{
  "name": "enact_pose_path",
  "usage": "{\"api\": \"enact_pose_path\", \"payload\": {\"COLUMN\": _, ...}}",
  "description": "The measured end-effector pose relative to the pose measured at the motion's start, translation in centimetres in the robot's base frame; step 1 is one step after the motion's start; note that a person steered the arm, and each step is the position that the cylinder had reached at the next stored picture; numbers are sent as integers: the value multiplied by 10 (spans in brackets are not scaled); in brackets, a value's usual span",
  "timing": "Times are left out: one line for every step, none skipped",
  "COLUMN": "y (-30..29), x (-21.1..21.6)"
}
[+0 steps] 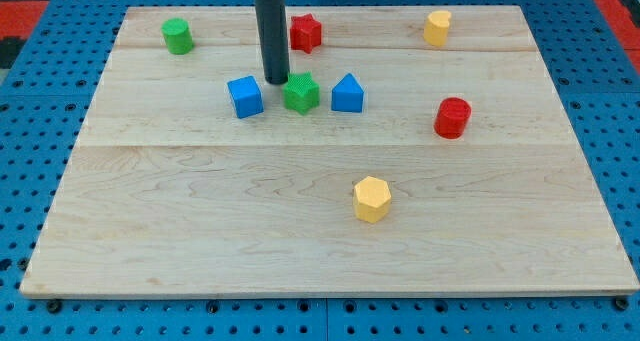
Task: Move the blue cube to the center left
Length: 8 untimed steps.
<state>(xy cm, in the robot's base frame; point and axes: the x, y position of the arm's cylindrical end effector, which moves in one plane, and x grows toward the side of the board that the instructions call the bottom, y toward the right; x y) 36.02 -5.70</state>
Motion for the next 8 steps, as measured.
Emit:
{"api": "enact_pose_path", "payload": {"y": -25, "x": 13}}
{"api": "enact_pose_path", "payload": {"y": -53, "x": -17}}
{"api": "enact_pose_path", "payload": {"y": -69, "x": -32}}
{"api": "enact_pose_path", "payload": {"y": -101, "x": -13}}
{"api": "enact_pose_path", "payload": {"y": -91, "x": 10}}
{"api": "enact_pose_path", "payload": {"y": -64, "x": 34}}
{"api": "enact_pose_path", "payload": {"y": -69, "x": 45}}
{"api": "enact_pose_path", "payload": {"y": -122, "x": 38}}
